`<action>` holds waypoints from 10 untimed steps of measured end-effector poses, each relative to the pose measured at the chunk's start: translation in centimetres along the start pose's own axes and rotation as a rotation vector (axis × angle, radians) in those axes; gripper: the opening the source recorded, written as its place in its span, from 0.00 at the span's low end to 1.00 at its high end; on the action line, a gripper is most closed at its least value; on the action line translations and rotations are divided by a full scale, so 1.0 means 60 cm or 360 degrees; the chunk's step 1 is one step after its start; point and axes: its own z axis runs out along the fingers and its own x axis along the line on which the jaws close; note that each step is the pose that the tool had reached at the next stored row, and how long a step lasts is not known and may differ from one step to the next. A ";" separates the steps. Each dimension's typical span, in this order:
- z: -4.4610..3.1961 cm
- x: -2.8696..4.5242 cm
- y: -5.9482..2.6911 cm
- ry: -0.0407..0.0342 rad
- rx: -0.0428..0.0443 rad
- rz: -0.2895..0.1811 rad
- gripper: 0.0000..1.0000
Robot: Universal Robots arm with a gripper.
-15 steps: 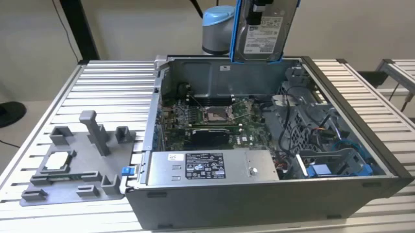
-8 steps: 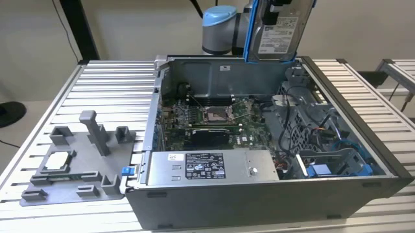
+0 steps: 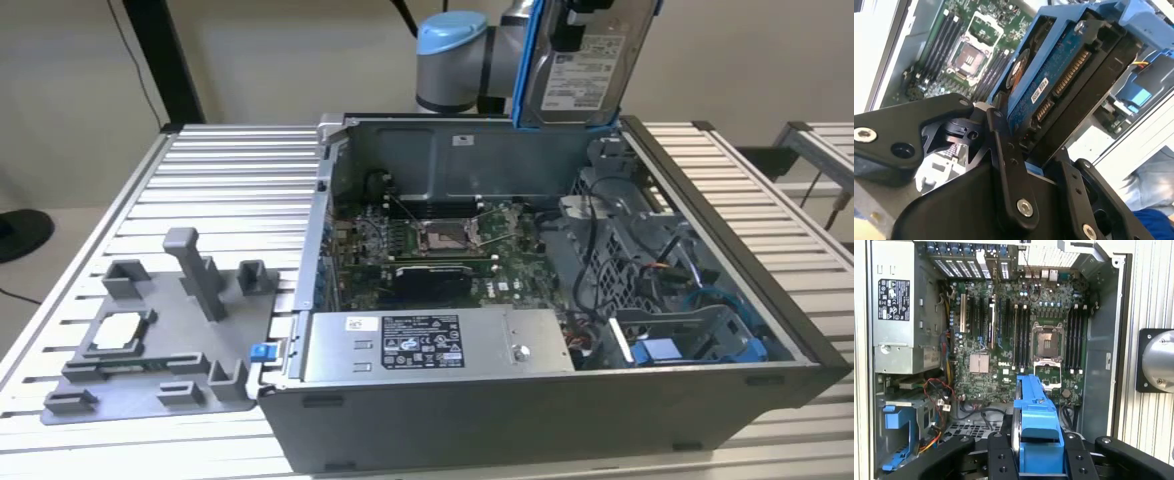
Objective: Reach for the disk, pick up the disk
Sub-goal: 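Pick up the disk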
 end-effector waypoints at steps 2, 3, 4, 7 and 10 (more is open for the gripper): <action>0.000 0.000 -0.015 0.0000 0.0000 0.0000 0.00; 0.000 0.000 -0.023 0.0000 0.0000 0.0000 0.00; 0.000 0.000 -0.030 0.0000 0.0000 0.0000 0.00; 0.000 0.000 -0.053 0.0000 0.0000 0.0000 0.00; 0.000 0.001 -0.075 0.0000 0.0000 0.0000 0.00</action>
